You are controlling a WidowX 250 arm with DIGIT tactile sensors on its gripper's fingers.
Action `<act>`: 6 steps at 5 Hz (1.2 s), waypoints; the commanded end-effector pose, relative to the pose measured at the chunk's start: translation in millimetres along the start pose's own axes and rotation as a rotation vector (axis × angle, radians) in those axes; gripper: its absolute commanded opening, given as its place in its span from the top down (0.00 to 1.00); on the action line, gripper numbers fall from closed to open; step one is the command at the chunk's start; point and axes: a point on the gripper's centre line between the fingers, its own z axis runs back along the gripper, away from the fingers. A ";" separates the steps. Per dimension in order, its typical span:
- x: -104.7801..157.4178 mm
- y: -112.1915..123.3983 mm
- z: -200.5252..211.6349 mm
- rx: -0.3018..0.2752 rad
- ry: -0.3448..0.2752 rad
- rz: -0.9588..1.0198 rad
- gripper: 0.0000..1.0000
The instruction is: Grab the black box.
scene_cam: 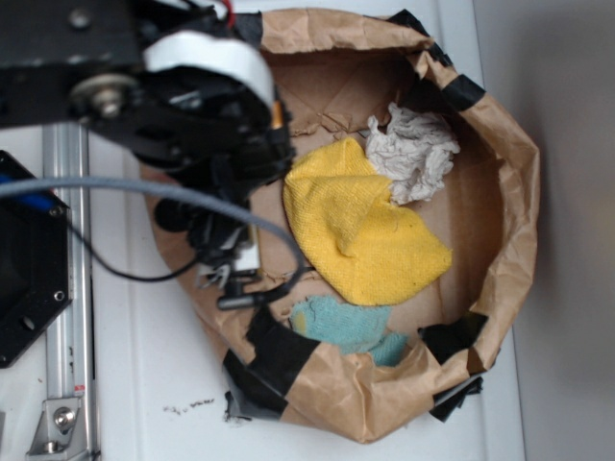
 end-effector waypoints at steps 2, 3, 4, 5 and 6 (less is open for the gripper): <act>17.3 16.3 -5.0 0.083 0.018 0.132 0.00; 13.9 10.9 -38.4 0.121 0.048 0.111 0.00; -1.3 5.5 -49.8 0.129 0.057 0.089 0.00; -16.4 14.8 -48.6 0.130 0.055 0.093 0.00; -20.2 30.5 -38.2 0.116 0.035 0.136 0.00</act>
